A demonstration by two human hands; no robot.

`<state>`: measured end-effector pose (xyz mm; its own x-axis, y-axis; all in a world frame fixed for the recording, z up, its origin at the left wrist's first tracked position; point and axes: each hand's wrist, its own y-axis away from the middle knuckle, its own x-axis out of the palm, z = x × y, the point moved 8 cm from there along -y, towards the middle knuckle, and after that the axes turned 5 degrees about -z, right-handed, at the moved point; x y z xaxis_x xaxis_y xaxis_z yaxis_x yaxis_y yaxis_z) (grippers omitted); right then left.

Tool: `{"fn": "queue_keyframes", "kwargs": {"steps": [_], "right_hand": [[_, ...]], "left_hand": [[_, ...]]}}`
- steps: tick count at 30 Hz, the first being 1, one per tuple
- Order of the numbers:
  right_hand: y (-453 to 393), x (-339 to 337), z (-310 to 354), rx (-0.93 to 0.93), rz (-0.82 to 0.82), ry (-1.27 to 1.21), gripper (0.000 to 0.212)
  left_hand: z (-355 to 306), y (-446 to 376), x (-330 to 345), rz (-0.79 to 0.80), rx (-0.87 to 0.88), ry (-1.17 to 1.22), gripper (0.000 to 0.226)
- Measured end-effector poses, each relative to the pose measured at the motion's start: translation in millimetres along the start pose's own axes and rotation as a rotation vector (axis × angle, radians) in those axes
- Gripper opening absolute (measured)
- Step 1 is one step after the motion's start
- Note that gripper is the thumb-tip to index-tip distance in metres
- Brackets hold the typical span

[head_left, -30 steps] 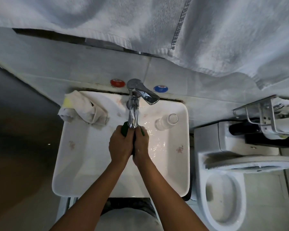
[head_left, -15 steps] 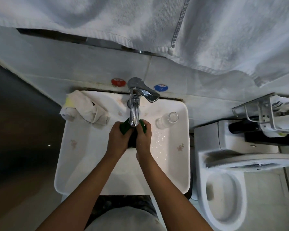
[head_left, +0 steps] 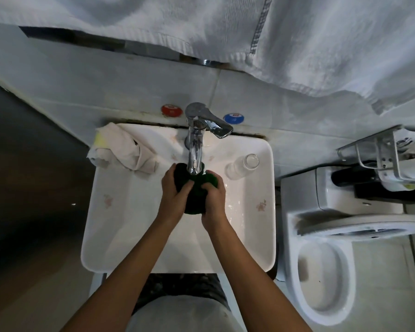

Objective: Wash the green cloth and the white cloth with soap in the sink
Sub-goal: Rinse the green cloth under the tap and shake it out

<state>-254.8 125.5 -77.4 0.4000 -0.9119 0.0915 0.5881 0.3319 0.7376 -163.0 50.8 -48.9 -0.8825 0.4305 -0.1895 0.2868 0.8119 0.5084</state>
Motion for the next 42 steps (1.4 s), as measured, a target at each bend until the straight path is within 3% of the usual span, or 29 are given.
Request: {"fn": "queue_keyframes", "kwargs": {"steps": [2,4,7,12,15,18,23,25,26,29,32,34,37,39,42], "right_hand": [[2,3,-4,0.020,0.027,-0.029,0.046],[6,13,-4,-0.010,0.089,-0.033,0.045],[8,24,-10,-0.023,0.104,0.025,0.024],[4,22,-9,-0.041,0.040,-0.051,0.024],[1,18,-4,-0.044,-0.010,-0.056,0.029],[-4,7,-3,-0.074,-0.097,0.052,0.020],[-4,-3,4,-0.202,-0.115,0.114,0.039],[-4,0,4,-0.175,-0.049,0.066,0.015],[-5,5,3,-0.130,0.002,0.027,0.008],[-8,13,1,-0.030,0.170,0.069,0.036],[0,17,-2,0.108,0.328,0.245,0.033],[3,17,-1,0.104,0.368,0.322,0.029],[-4,16,5,-0.050,0.326,0.282,0.027],[-5,16,12,-0.119,0.245,0.182,0.017],[-4,14,12,-0.025,0.119,-0.043,0.012]], "left_hand": [[-4,-6,3,-0.041,-0.042,-0.014,0.053],[-2,-12,12,-0.059,-0.045,-0.083,0.064],[-7,-5,1,-0.199,0.038,-0.249,0.041],[-17,1,-3,-0.304,0.152,-0.256,0.024],[-20,-1,-2,-0.303,0.159,-0.235,0.021],[-16,-4,3,-0.291,0.141,-0.162,0.019],[-16,1,10,-0.223,0.148,-0.120,0.020],[-19,2,13,-0.171,0.141,-0.082,0.011],[-17,2,14,-0.142,0.120,-0.060,0.014],[-12,2,12,-0.052,0.059,0.051,0.038],[-6,-3,6,0.021,0.084,0.061,0.064],[-3,-3,9,0.112,0.075,0.120,0.077],[-4,3,14,0.140,0.046,0.211,0.087],[-1,3,11,0.031,0.025,0.194,0.086],[10,2,0,-0.143,-0.072,0.122,0.080]]}}
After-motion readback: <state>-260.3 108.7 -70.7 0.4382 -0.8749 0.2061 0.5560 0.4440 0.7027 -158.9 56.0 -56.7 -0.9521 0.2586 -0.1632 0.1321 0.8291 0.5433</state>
